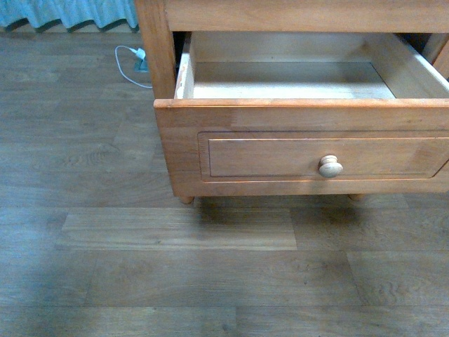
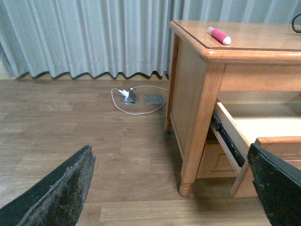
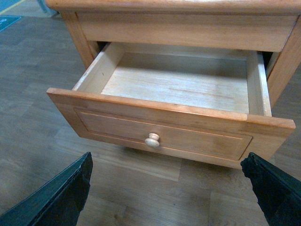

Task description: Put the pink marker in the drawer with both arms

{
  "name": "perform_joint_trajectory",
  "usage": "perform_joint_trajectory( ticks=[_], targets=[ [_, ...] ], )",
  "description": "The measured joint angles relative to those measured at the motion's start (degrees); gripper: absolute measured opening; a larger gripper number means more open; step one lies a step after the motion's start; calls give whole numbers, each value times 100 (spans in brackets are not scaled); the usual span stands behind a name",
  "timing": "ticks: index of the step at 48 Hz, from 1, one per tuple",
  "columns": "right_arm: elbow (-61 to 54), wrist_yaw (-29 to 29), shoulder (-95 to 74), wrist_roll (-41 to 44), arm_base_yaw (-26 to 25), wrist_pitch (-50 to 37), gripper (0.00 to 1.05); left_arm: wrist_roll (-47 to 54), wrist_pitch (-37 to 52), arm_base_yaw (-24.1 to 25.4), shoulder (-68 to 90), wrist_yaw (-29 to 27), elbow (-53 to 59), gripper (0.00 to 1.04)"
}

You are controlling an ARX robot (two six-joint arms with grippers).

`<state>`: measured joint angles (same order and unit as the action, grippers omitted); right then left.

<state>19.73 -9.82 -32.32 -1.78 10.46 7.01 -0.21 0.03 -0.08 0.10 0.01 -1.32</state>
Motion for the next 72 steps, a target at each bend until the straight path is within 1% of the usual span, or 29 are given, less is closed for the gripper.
perform_joint_trajectory(
  ticks=[22,23,26,27,28,29,30,32,34,37,41,46,51,53,58,64,67,72],
  targets=[
    [-31,0,9,0,-4,4,96,-2,2,-9,7,-11,0,99],
    [-31,0,9,0,-4,4,96,-28,105,-181,98,-632,0,99],
    [-31,0,11,0,-4,4,96,-35,435,-761,444,-2157,-4,99],
    [-31,0,11,0,-4,4,96,-35,463,-850,503,-2253,-4,99],
    [-31,0,11,0,-4,4,96,-31,520,-1038,634,-2756,-7,99],
    [-31,2,11,0,-4,4,96,-24,592,-1215,772,-3088,-9,99],
    [-31,0,9,0,-4,4,96,-22,734,-1460,997,-3534,-15,99],
    [-31,0,9,0,-4,4,96,11,962,-1746,1351,-3963,-68,99],
    [-31,0,11,0,-4,4,96,13,1176,-1941,1746,-4127,-195,99],
    [-31,0,11,0,-4,4,96,52,1515,-2070,2365,-4057,-470,99],
    [-31,0,11,0,-4,4,96,90,1965,-2026,3467,-3674,-1152,99],
    [-31,0,11,0,-4,4,96,205,2332,-1740,4951,-2835,-2229,99],
    [-31,0,11,0,-4,4,96,321,2533,-1556,6054,-2050,-3147,99],
    [-31,0,11,0,-4,4,96,361,2555,-1512,6424,-1818,-3495,99],
    [-31,0,11,0,-4,4,96,409,2562,-1464,7309,-1445,-4365,99],
    [-31,0,11,0,-4,4,96,409,2323,-1464,8212,-1005,-5305,99],
    [-31,0,11,0,-4,4,96,413,2201,-1469,8682,-957,-5792,99],
    [-31,2,11,0,-4,4,96,417,1899,-1534,9499,-726,-6634,99]
  ],
)
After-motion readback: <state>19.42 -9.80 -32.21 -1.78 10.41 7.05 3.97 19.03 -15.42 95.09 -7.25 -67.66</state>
